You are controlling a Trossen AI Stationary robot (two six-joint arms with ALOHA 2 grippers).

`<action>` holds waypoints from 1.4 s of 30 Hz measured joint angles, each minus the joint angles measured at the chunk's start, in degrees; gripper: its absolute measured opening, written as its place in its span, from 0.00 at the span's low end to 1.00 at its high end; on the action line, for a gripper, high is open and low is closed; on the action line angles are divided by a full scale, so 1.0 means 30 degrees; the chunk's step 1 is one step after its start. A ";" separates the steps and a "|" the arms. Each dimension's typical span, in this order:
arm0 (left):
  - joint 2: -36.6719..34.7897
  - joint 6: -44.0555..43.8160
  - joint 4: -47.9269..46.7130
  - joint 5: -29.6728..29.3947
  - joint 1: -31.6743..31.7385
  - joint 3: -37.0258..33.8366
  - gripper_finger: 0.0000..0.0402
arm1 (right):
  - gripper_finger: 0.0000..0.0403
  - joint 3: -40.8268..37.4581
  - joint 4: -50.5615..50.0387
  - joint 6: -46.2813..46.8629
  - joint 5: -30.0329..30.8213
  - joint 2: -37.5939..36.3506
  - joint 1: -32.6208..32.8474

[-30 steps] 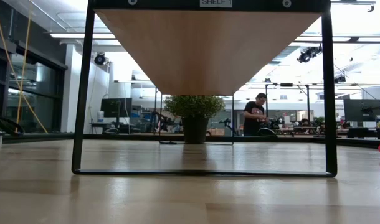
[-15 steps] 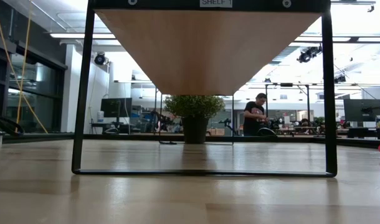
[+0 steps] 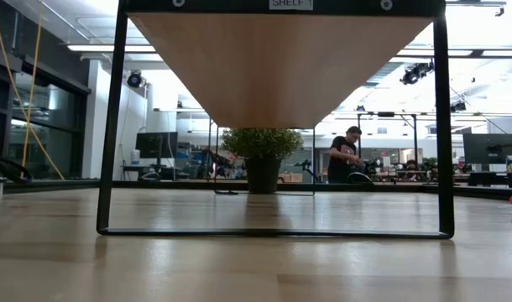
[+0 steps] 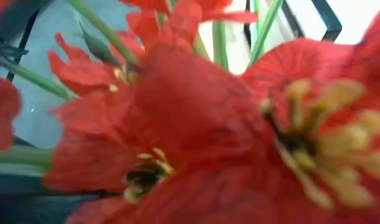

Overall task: Pick and place flowers into a vace then onto a shelf
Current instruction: Put the top red flowers into the right transparent vase

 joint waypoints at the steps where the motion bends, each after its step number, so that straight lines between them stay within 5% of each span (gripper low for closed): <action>1: 0.0000 0.0000 0.0000 0.0000 0.0002 -0.0001 0.54 | 0.45 0.0000 -0.0028 0.0034 -0.0204 0.0000 0.0000; 16: 0.0000 0.0000 0.0004 0.0000 -0.0001 0.0005 0.54 | 0.66 0.0007 -0.0827 0.1252 -0.1375 -0.1188 0.0168; 42: 0.0000 0.0441 0.0000 0.0000 0.0002 0.0005 0.54 | 0.67 0.0015 -0.1800 0.3881 -0.5507 -0.2506 0.0820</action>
